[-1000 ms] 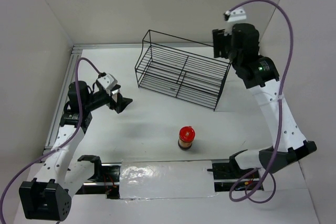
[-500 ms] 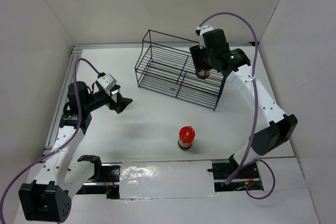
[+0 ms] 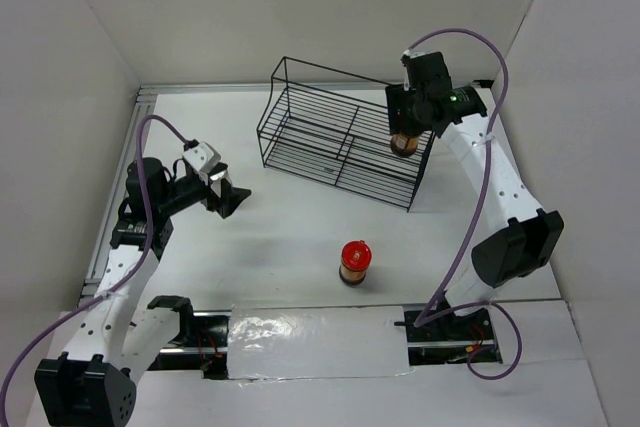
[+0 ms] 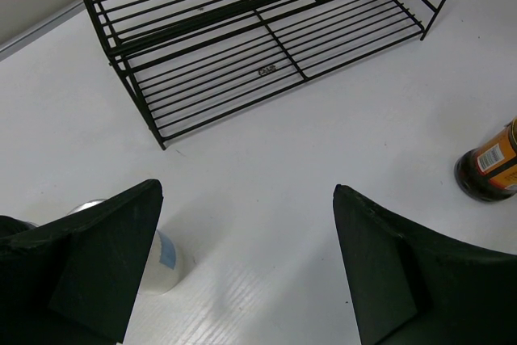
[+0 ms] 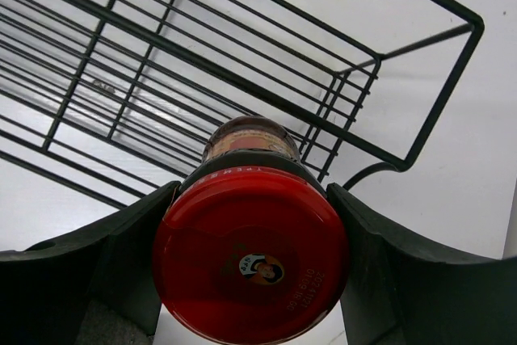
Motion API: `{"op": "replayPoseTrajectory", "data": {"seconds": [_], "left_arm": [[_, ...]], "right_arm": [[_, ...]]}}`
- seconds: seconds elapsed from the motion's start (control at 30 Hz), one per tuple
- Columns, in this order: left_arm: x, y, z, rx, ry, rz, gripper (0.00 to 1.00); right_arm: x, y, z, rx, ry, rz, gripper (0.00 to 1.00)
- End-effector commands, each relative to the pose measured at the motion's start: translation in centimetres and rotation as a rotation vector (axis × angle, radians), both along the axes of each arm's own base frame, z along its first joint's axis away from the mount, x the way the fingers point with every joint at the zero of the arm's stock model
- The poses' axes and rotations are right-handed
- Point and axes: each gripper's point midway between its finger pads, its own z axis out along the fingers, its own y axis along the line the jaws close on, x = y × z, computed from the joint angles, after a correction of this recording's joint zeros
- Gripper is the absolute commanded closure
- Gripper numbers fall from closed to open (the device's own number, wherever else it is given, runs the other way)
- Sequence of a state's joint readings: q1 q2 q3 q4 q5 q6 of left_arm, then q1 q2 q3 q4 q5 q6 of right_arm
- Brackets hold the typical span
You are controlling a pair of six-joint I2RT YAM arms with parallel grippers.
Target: Organize the condiment bottles
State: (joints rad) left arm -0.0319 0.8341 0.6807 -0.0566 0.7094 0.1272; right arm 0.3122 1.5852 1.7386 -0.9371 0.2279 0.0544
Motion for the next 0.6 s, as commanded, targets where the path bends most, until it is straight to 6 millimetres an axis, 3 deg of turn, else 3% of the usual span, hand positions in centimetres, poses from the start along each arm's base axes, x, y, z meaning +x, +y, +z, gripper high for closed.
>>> {"op": "replayPoseTrajectory", "data": {"seconds": [0.0, 0.23, 0.37, 0.43, 0.47, 0.5, 0.57], "left_arm": [[0.0, -0.1, 1.5, -0.010, -0.038, 0.007, 0.01], [0.9, 0.7, 1.4, 0.001, -0.021, 0.064, 0.01], [1.0, 0.8, 1.5, -0.002, -0.013, 0.074, 0.01], [1.0, 0.9, 1.6, -0.004, -0.008, 0.083, 0.01], [1.1, 1.0, 1.9, -0.004, -0.010, 0.092, 0.01], [1.4, 1.3, 1.9, 0.001, -0.004, 0.116, 0.01], [1.9, 1.8, 2.5, 0.005, -0.009, 0.146, 0.01]], "right_arm": [[0.8, -0.2, 0.8, 0.041, -0.045, -0.024, 1.00], [1.4, 0.0, -0.7, 0.079, -0.039, -0.018, 0.99], [1.5, 0.2, -1.9, 0.088, -0.014, -0.007, 0.83], [1.6, 0.3, -2.1, 0.088, -0.010, -0.004, 0.65], [1.6, 0.3, -2.1, 0.090, -0.008, -0.002, 0.54], [1.6, 0.4, -2.1, 0.089, -0.008, -0.002, 0.35], [1.6, 0.4, -1.8, 0.088, -0.015, 0.003, 0.15]]}}
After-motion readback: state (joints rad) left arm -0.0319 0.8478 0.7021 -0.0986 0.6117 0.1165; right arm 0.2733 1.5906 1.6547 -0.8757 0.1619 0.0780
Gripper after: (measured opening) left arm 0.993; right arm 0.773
